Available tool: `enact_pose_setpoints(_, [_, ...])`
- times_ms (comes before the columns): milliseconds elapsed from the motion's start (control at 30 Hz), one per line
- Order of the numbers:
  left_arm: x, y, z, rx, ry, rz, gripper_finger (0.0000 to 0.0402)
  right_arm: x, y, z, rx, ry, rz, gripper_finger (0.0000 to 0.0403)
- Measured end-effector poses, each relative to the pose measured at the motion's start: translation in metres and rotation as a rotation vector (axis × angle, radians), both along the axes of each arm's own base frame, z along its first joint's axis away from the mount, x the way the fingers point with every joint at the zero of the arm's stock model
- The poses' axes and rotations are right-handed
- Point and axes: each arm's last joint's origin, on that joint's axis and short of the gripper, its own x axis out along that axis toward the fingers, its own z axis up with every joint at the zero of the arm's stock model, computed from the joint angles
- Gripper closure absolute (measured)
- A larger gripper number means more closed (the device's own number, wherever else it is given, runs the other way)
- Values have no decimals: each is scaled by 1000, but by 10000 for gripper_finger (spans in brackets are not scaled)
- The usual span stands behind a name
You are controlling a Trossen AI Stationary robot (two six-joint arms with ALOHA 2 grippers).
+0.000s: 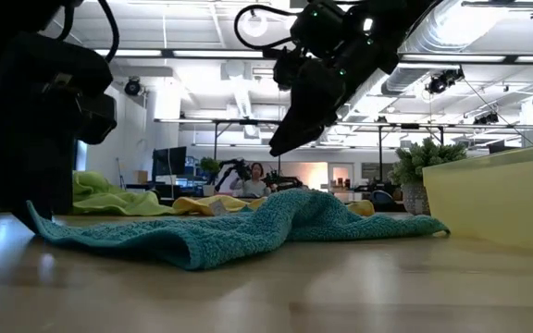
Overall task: Roll microfiber towels into tight, uniform cylinder then place into a basket
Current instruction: Fold the blue microfiber cloth
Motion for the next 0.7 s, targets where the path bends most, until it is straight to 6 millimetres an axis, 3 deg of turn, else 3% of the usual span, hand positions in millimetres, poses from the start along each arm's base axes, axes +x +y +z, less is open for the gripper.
enact_pose_setpoints(233, [3,-1,-7,18,15,4,262,0,0,0,0,1,1,178])
enact_pose_setpoints(567, [1,0,-9,82,29,-100,390,0,0,0,-62,-11,56,178])
enact_pose_setpoints(700, [0,0,-9,99,43,-138,391,6,-2,-2,-181,-54,95,178])
